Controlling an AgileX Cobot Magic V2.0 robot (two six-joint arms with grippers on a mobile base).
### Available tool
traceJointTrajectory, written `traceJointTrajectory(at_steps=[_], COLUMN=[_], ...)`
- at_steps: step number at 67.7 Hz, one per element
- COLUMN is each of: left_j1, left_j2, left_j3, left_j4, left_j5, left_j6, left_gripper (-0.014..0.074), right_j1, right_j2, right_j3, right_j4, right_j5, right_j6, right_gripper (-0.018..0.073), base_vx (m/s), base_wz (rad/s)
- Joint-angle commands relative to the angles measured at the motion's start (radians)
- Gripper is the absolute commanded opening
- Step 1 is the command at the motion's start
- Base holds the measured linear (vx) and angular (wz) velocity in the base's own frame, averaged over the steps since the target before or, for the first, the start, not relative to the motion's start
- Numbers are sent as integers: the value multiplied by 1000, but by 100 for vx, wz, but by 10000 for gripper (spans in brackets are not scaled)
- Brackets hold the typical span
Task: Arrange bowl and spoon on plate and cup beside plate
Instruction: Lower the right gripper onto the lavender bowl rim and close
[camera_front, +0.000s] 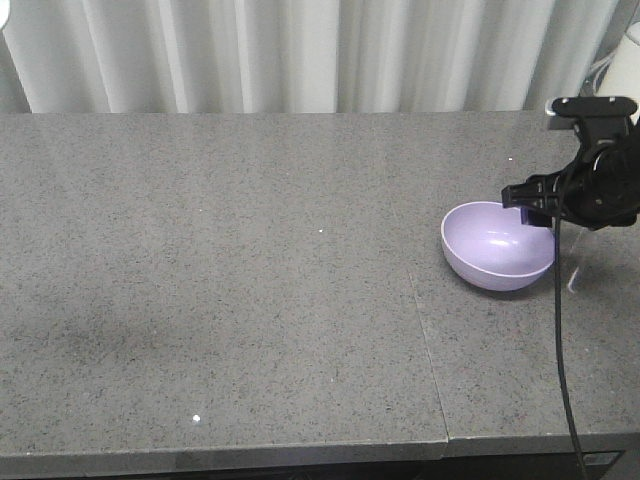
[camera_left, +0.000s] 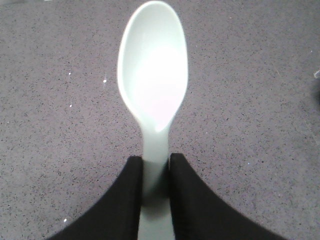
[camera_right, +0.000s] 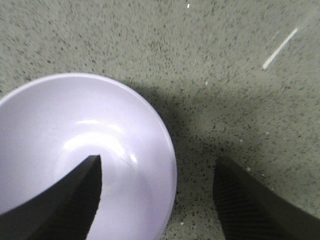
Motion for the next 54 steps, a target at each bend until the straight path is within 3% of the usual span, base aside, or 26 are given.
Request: traceJointTrajectory(at_steps=[1,35,45,54], left_j1=[0,0,0,0], left_j2=[-26,-26,-26,-26], left_j3=[-32,-32,-32,-32], left_j4=[-9,-9,-9,-9], left_j5=[-24,-24,-24,-24], left_j6=[1,1,1,1], left_gripper=[-6,-6,-6,-6], right_j1=[-8,-8,-8,-8], right_j2=[-10,91,93,93], right_j3=[-34,-34,-34,-34], right_j4=[-20,-19,-19,-19], right_j5=[-49,-49,-51,-55], right_j6=[-3,-3,-3,-3], right_gripper=[464,436,335,169], base_vx=[0,0,0,0], base_wz=[0,0,0,0])
